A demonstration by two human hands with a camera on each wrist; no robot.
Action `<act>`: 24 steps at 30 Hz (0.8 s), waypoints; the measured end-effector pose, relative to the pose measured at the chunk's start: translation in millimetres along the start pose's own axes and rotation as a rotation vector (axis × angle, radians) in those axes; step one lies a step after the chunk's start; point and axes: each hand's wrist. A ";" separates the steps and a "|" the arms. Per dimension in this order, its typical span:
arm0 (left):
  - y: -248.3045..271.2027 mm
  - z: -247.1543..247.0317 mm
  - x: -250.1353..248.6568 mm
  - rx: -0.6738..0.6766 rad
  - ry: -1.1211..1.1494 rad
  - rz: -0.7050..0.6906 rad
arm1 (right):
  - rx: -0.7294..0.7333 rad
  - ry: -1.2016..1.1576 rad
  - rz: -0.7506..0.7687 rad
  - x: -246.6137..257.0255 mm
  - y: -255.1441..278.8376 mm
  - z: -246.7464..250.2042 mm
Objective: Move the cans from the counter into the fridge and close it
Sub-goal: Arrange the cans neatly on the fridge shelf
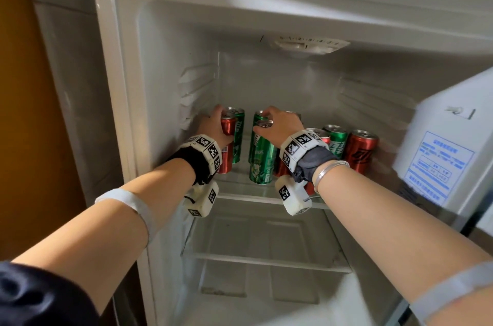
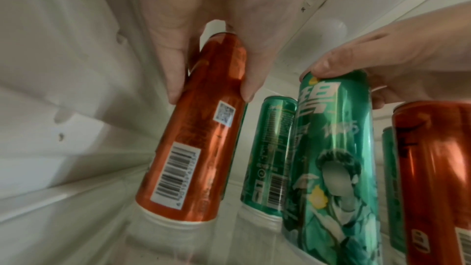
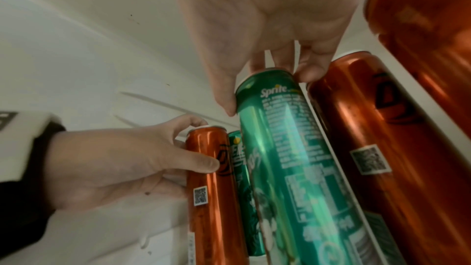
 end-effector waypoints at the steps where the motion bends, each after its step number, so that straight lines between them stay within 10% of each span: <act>1: -1.3 0.5 -1.0 -0.016 -0.058 0.003 | 0.002 0.001 -0.002 0.2 0.0 -0.7; 8: -17.9 8.4 -19.2 0.053 -0.355 -0.054 | -0.013 0.023 -0.003 -0.2 1.4 -3.8; 24: -5.4 23.6 -11.2 -0.037 -0.119 0.120 | 0.135 0.125 0.038 31.2 -34.6 25.2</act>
Point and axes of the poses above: each hand's wrist, its own y-axis away from the middle knuckle, its own z-axis out of the back of the hand, x = y × z, and after that the axes turned 11 degrees about x, right-handed
